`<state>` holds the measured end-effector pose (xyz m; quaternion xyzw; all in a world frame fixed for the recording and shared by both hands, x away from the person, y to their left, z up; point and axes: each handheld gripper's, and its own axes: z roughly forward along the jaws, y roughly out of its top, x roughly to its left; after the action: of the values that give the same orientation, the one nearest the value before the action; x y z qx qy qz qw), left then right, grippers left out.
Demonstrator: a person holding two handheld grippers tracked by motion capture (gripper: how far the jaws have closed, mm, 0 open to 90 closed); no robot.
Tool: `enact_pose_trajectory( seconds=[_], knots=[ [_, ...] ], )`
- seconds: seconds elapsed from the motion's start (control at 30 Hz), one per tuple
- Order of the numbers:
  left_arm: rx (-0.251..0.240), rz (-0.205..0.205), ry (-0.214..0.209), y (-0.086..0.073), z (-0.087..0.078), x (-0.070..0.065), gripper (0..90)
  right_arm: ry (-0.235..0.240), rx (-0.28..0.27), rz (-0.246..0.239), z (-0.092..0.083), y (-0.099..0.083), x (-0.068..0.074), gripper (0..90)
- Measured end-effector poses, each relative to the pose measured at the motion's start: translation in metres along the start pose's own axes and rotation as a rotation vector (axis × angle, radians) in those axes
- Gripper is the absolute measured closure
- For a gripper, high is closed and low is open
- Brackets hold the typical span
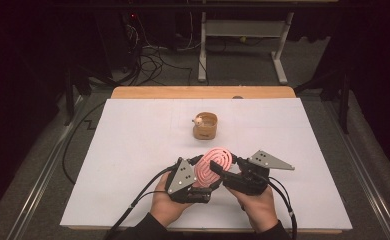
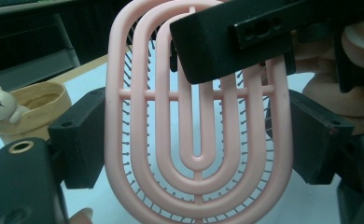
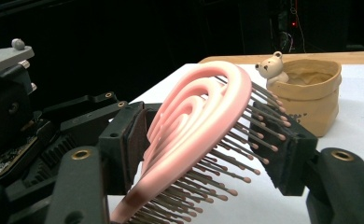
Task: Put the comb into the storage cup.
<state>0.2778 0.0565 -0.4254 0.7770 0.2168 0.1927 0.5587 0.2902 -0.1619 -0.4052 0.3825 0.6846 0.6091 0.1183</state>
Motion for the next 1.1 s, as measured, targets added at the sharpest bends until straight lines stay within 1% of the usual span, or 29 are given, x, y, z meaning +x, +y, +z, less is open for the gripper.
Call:
enact_pose_trajectory(
  seconds=[0.07, 0.13, 0.37, 0.43, 0.57, 0.8, 0.97, 1.1],
  knots=[
    [0.003, 0.0, 0.002, -0.0004, 0.0003, 0.0002, 18.2, -0.002, 0.007, 0.003, 0.0009, -0.0001, -0.0002, 39.1],
    [0.003, 0.0, 0.001, -0.0005, 0.0004, 0.0003, 18.2, 0.004, 0.013, 0.016, 0.0013, -0.0001, -0.0007, 40.0],
    [-0.002, 0.007, 0.004, -0.0001, 0.0007, -0.0013, 18.2, 0.019, 0.011, 0.052, -0.0007, 0.0019, -0.0025, 43.7],
    [-0.006, 0.006, 0.002, 0.0001, 0.0005, -0.0019, 18.2, 0.018, 0.01, 0.06, -0.0012, 0.0023, -0.0027, 46.5],
    [-0.01, 0.01, 0.005, 0.0011, -0.0003, -0.0023, 18.2, 0.035, 0.008, 0.077, -0.0018, 0.0034, -0.0031, 47.8],
    [-0.01, 0.017, 0.009, 0.0025, -0.0014, -0.0021, 18.1, 0.043, 0.012, 0.103, -0.0019, 0.0049, -0.0018, 49.9],
    [-0.008, 0.025, 0.016, 0.0023, -0.0013, -0.0027, 18.1, 0.055, 0.022, 0.114, -0.0023, 0.0063, -0.0003, 53.3],
    [-0.013, 0.03, 0.02, 0.0035, -0.0022, -0.0031, 18.1, 0.056, 0.018, 0.118, -0.0032, 0.0079, 0.0022, 54.5]
  ],
)
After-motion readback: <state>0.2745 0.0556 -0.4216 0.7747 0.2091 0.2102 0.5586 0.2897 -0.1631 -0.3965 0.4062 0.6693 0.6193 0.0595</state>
